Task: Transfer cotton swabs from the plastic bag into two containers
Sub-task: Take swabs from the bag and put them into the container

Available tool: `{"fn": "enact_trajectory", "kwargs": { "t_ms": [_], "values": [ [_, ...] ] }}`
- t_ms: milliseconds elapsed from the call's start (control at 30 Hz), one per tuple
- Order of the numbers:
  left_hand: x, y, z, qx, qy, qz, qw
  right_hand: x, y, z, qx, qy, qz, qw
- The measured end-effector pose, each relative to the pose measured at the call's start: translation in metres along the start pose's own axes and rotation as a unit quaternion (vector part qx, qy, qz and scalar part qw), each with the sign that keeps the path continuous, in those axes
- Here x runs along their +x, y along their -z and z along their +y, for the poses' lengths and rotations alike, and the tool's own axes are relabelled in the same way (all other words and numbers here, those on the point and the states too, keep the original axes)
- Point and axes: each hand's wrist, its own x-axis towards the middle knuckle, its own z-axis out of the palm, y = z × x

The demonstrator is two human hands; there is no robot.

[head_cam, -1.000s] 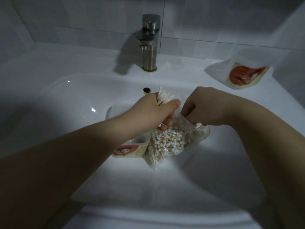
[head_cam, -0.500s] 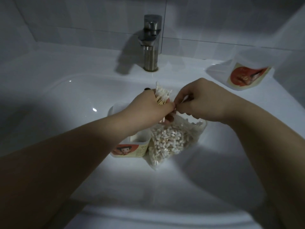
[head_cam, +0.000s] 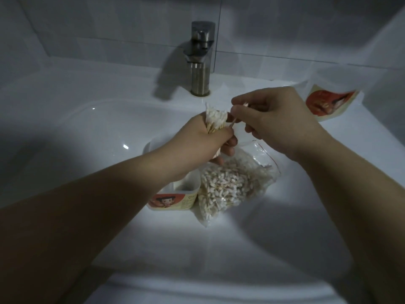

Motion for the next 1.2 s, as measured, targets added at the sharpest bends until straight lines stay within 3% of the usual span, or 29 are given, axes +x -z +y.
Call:
{"fn": "enact_trajectory", "kwargs": {
  "t_ms": [167,367,533,667,733,900,1067,1200],
  "values": [
    [-0.001,0.0,0.0,-0.011,0.011,0.01,1.0,-0.003,-0.004,-0.003,0.003,0.0,-0.002,1.0],
    [-0.001,-0.003,0.001,-0.041,0.03,-0.014,0.999,-0.004,-0.007,-0.005,-0.042,-0.011,-0.108,0.993],
    [0.002,-0.001,0.0,-0.024,0.067,0.043,0.997,-0.001,-0.002,-0.001,-0.13,-0.043,-0.098,0.986],
    [0.004,0.001,-0.005,0.0,0.074,0.056,0.996,-0.001,0.007,0.005,-0.297,-0.088,-0.14,0.94],
    [0.004,0.002,-0.007,0.023,0.078,0.047,0.996,-0.003,0.009,0.006,-0.328,-0.125,-0.187,0.917],
    [0.0,-0.001,-0.012,0.04,0.138,0.018,0.989,-0.008,0.003,0.001,-0.313,-0.112,-0.255,0.908],
    [0.001,-0.001,-0.011,-0.009,0.184,0.004,0.983,-0.008,0.003,0.0,-0.316,-0.065,-0.252,0.913],
    [0.004,-0.001,-0.006,-0.057,0.177,0.039,0.982,-0.009,0.001,-0.003,-0.285,-0.048,-0.222,0.931]
  ]
}}
